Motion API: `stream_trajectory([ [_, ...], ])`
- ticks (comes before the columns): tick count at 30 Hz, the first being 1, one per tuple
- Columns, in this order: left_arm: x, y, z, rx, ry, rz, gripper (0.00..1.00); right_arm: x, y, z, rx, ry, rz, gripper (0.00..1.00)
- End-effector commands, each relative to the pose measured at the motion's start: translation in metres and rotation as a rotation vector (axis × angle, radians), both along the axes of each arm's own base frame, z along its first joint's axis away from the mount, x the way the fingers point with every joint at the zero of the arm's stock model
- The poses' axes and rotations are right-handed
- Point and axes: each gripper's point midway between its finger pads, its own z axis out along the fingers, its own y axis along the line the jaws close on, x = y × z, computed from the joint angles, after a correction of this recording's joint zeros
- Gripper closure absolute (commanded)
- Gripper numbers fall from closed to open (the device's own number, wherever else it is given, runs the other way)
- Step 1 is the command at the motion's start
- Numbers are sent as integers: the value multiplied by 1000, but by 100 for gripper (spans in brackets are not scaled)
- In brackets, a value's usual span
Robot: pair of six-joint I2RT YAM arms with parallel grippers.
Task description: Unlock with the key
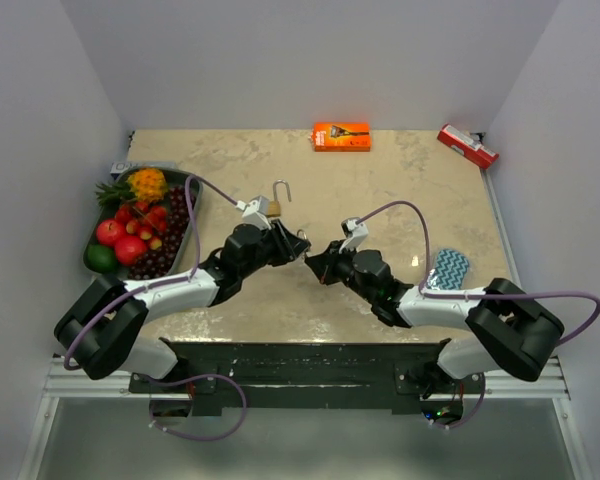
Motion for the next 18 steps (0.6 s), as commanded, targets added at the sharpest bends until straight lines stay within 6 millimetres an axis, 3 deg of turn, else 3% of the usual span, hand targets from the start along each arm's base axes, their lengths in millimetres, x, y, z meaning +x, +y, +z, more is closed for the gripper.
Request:
stream_trajectory([
  [1, -10, -12, 20, -59, -77, -67, 100, 15, 1, 33, 55, -82, -53, 100],
  [18, -39, -20, 6, -75, -45, -113, 100, 30, -12, 60, 104, -136, -116, 100],
])
